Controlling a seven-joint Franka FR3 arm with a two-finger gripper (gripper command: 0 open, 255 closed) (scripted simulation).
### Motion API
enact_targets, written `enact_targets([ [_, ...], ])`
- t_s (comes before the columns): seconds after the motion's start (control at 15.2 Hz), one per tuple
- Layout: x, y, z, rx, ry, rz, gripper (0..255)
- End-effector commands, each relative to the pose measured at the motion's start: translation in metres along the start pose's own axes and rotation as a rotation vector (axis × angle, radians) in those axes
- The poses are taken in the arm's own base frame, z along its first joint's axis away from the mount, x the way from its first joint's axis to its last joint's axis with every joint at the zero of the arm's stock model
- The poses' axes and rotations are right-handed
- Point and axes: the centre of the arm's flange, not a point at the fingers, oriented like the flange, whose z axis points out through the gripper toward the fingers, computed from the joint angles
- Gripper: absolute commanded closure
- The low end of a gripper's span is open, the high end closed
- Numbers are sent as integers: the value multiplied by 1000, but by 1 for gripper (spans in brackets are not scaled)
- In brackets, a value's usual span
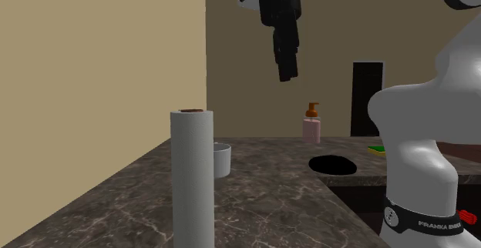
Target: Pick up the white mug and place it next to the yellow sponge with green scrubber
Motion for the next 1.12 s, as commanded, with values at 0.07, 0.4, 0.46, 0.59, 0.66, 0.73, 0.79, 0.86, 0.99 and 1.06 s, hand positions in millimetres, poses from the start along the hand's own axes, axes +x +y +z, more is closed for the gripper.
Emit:
enact_targets([
  [0.07, 9, 6, 7, -2, 5, 2, 0],
  [0.4, 52, 35, 42, -9, 28, 15, 0],
  [0.46, 60, 41, 49, -11, 32, 17, 0],
  [0.59, 78, 53, 63, -14, 41, 22, 0],
  [0.66, 87, 59, 69, -16, 46, 24, 0],
  [0.73, 95, 66, 76, -17, 50, 27, 0],
  [0.79, 104, 72, 83, -19, 55, 29, 0],
  [0.86, 113, 78, 89, -20, 60, 31, 0],
  [0.99, 131, 90, 102, -23, 69, 36, 0],
  [1.06, 139, 97, 109, -25, 73, 39, 0],
])
